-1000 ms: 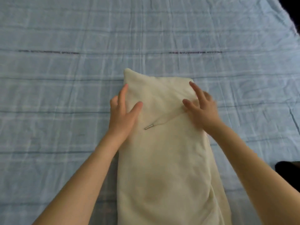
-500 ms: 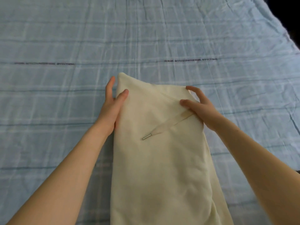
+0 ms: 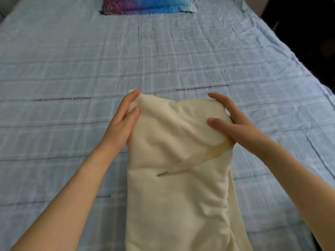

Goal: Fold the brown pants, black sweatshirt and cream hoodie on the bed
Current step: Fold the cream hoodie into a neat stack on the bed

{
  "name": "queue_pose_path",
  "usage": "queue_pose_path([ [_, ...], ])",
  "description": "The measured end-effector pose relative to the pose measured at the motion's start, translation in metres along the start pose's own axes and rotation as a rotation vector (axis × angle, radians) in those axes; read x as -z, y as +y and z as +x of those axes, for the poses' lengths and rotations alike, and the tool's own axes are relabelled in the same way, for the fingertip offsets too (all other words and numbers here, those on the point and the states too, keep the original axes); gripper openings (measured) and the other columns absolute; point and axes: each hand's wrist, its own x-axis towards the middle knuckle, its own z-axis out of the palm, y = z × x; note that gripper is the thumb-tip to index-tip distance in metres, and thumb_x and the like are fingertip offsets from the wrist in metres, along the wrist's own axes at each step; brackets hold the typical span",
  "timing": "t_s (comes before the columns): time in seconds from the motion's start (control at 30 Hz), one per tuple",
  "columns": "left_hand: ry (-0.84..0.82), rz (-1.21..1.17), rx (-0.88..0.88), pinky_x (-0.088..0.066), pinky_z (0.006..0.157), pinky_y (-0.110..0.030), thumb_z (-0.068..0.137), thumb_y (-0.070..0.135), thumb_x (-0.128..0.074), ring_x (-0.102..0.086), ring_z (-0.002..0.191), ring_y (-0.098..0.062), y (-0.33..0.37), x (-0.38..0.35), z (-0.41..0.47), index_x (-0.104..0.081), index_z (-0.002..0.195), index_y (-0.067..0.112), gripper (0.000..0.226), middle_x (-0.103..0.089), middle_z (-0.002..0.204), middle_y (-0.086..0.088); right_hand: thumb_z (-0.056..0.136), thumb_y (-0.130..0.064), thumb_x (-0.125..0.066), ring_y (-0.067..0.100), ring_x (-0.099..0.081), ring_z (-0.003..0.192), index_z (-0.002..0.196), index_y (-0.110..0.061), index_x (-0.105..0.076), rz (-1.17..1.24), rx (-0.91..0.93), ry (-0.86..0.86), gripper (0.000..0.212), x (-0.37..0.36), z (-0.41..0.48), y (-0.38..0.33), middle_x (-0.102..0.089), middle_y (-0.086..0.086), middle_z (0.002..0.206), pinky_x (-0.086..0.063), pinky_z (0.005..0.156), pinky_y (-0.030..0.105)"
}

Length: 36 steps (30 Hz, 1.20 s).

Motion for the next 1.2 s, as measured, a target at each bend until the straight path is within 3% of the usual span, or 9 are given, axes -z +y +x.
queue_pose_path([
  [0.13, -0.023, -0.079, -0.018, -0.030, 0.096, 0.001, 0.101, 0.019, -0.048, -0.038, 0.126, 0.020, 0.026, 0.003, -0.031, -0.053, 0.128, 0.046, 0.039, -0.050, 0.128, 0.043, 0.091, -0.039, -0.068, -0.006, -0.062, 0.075, 0.124, -0.047, -0.057, -0.043, -0.001, 0.075, 0.035, 0.003, -0.034, -0.018, -0.066, -0.024, 0.097, -0.050, 0.054, 0.014],
  [0.23, -0.038, -0.145, 0.010, -0.032, 0.107, -0.020, 0.095, 0.030, -0.051, -0.042, 0.131, 0.008, 0.034, 0.007, -0.065, -0.055, 0.128, 0.049, 0.039, -0.051, 0.137, 0.029, 0.090, -0.039, -0.069, -0.006, -0.062, 0.073, 0.117, -0.043, -0.062, -0.036, -0.019, 0.084, 0.028, 0.003, -0.068, -0.026, -0.065, -0.022, 0.099, -0.053, 0.051, 0.020],
  [0.33, -0.040, -0.176, 0.026, -0.033, 0.107, -0.032, 0.089, 0.038, -0.054, -0.045, 0.132, 0.000, 0.034, 0.007, -0.110, -0.056, 0.127, 0.048, 0.040, -0.053, 0.139, 0.021, 0.084, -0.041, -0.066, -0.009, -0.061, 0.080, 0.115, -0.038, -0.064, -0.021, -0.020, 0.063, 0.031, -0.002, -0.112, -0.028, -0.065, -0.025, 0.100, -0.047, 0.057, 0.009],
  [0.5, -0.084, -0.138, -0.005, -0.038, 0.100, -0.013, 0.090, 0.031, -0.053, -0.050, 0.124, 0.000, 0.007, 0.001, -0.191, -0.055, 0.124, 0.045, 0.038, -0.057, 0.131, 0.019, 0.086, -0.039, -0.067, -0.006, -0.060, 0.086, 0.118, -0.035, -0.062, -0.065, -0.092, -0.017, 0.033, -0.023, -0.179, -0.002, -0.066, -0.019, 0.104, -0.045, 0.068, 0.007],
  [0.63, -0.206, -0.045, 0.097, -0.035, 0.110, -0.021, 0.088, 0.019, -0.053, -0.051, 0.126, -0.001, -0.038, -0.001, -0.245, -0.058, 0.120, 0.040, 0.038, -0.060, 0.127, 0.021, 0.090, -0.031, -0.073, -0.006, -0.059, 0.088, 0.118, -0.048, -0.058, -0.087, -0.256, -0.135, 0.036, -0.070, -0.235, 0.046, -0.065, -0.021, 0.105, -0.045, 0.076, 0.009],
  [0.8, -0.256, -0.065, 0.119, -0.035, 0.105, -0.013, 0.090, 0.022, -0.055, -0.050, 0.127, 0.000, -0.049, 0.003, -0.279, -0.059, 0.120, 0.043, 0.036, -0.058, 0.130, 0.022, 0.092, -0.029, -0.070, -0.012, -0.056, 0.106, 0.125, -0.050, -0.055, -0.163, -0.255, -0.025, 0.042, -0.101, -0.269, 0.058, -0.062, -0.033, 0.114, -0.040, 0.085, 0.005],
  [0.93, -0.259, -0.114, 0.149, -0.036, 0.102, -0.012, 0.089, 0.026, -0.057, -0.049, 0.126, 0.003, -0.039, 0.004, -0.277, -0.060, 0.117, 0.047, 0.035, -0.058, 0.130, 0.024, 0.092, -0.031, -0.069, -0.013, -0.057, 0.102, 0.122, -0.056, -0.056, -0.150, -0.281, 0.012, 0.041, -0.100, -0.274, 0.051, -0.064, -0.034, 0.110, -0.042, 0.080, 0.003],
  [1.07, -0.270, -0.152, 0.162, -0.035, 0.107, -0.016, 0.092, 0.016, -0.056, -0.048, 0.127, 0.005, -0.037, 0.005, -0.279, -0.059, 0.122, 0.042, 0.040, -0.057, 0.131, 0.026, 0.088, -0.033, -0.073, -0.017, -0.056, 0.103, 0.115, -0.058, -0.061, -0.090, -0.291, 0.030, 0.039, -0.101, -0.271, 0.049, -0.064, -0.036, 0.111, -0.044, 0.078, 0.002],
  [1.2, -0.267, -0.146, 0.192, -0.034, 0.106, -0.011, 0.096, 0.014, -0.056, -0.044, 0.129, 0.009, -0.037, 0.004, -0.284, -0.055, 0.129, 0.047, 0.047, -0.053, 0.135, 0.029, 0.078, -0.042, -0.068, -0.018, -0.056, 0.106, 0.113, -0.058, -0.064, -0.048, -0.309, 0.042, 0.039, -0.102, -0.271, 0.048, -0.064, -0.036, 0.115, -0.045, 0.082, 0.010],
])
